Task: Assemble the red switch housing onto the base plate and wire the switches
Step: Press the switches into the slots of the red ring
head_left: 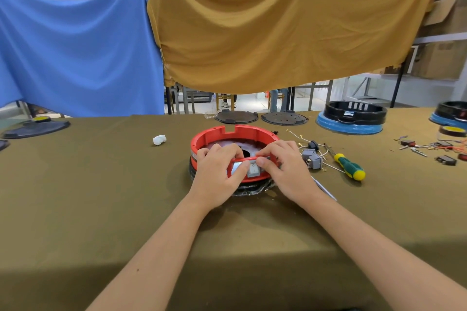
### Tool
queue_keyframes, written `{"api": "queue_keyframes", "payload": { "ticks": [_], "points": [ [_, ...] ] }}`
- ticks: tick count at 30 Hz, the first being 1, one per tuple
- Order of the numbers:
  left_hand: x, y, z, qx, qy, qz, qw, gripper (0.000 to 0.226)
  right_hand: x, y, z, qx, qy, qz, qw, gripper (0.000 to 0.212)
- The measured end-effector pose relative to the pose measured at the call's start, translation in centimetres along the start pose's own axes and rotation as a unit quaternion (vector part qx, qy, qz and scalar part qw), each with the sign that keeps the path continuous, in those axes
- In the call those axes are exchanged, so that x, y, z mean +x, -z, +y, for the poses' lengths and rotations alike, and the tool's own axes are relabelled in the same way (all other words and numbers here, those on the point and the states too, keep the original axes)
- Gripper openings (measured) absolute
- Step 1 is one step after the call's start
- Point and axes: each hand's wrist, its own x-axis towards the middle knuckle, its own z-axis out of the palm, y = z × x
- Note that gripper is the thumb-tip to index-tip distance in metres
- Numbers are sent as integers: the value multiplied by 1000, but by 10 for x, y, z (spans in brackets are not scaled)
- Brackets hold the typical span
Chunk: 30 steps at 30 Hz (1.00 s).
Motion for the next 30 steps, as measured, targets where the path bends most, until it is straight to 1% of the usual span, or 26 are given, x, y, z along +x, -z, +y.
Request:
{"api": "queue_keyframes", "payload": {
  "ticks": [5, 10, 15, 19, 23, 30],
  "points": [
    [3, -1, 0, 7, 4, -4, 1000, 15, 2, -2, -2, -16, 3, 6, 1000, 13],
    [2, -3, 1, 5, 12, 0, 1000, 15, 0, -2, -6, -51, 18, 19, 998, 17],
    [0, -1, -1, 12, -3, -8, 1000, 7, -4, 0, -2, -18, 18, 6, 1000, 20],
    [-2, 1, -2, 20, -8, -15, 1000, 15, -8, 2, 2, 21, 18, -10, 1000, 20],
    [-2, 0, -3, 28, -11, -18, 999, 22, -10, 4, 2, 34, 18, -28, 999, 26],
    [-2, 0, -2, 30, -8, -20, 999, 24, -9, 3, 1, -14, 38, -28, 999, 32]
  ]
}}
